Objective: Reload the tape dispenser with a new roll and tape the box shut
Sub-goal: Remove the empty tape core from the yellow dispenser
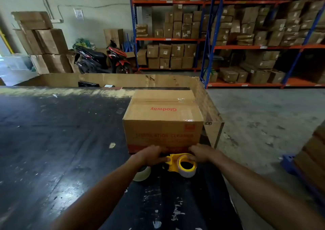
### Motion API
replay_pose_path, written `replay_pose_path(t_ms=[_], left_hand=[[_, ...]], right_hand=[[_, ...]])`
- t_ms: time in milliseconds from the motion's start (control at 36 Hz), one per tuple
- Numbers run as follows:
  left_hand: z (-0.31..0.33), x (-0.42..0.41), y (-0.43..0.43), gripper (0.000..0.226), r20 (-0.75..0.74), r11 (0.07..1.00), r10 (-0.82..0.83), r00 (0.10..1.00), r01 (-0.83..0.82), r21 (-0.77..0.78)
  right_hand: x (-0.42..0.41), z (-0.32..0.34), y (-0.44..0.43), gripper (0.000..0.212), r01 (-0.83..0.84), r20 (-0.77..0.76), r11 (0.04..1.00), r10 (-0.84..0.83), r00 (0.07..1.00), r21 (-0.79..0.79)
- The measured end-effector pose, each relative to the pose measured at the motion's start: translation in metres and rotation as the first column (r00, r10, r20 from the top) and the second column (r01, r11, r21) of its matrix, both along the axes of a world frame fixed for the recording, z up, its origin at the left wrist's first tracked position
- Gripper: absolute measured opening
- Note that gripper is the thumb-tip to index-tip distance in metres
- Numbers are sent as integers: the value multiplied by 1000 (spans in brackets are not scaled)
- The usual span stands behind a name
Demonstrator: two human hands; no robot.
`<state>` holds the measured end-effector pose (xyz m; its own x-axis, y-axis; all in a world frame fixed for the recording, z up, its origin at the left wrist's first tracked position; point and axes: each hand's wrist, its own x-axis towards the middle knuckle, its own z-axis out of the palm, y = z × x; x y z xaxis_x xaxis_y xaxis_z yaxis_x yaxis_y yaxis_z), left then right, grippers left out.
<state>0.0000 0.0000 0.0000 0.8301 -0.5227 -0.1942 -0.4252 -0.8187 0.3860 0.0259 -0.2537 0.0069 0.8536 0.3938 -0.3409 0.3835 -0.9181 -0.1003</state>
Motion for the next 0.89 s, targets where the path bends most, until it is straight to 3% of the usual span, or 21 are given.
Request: replay_pose_path(t_ms=[56,222,417,528,639,694,806,889], left_hand=[[-8,-1,-5,45,-10,997,42,999,-42,68],[-23,-14,-6,49,8,991,125,992,-125,42],[-12,-6,7,30,18,992,38,999,-35,-121],[16,1,25,40,63,967,78,995,-60,-249],[54,5,33,29,85,911,123,989,-79,-404],[68,6,38,35,84,856,141,987,-79,-511],[87,4,38,44,-105,650,199,974,-211,-730],[100,2,30,36,-226,584,181,957,-289,-758]], right_hand=[[-1,-6,1,37,35,-48,999,-35,998,11],[1,-20,1,23,69,-65,996,-65,996,60],[0,-5,1,22,10,-79,995,-2,997,100],[6,30,3,23,-11,-75,986,24,997,165],[12,71,6,13,-71,-8,974,74,997,216],[14,97,8,11,-106,51,964,97,994,246],[23,144,12,18,-152,208,936,88,974,318],[27,171,17,24,-210,415,927,66,907,312]])
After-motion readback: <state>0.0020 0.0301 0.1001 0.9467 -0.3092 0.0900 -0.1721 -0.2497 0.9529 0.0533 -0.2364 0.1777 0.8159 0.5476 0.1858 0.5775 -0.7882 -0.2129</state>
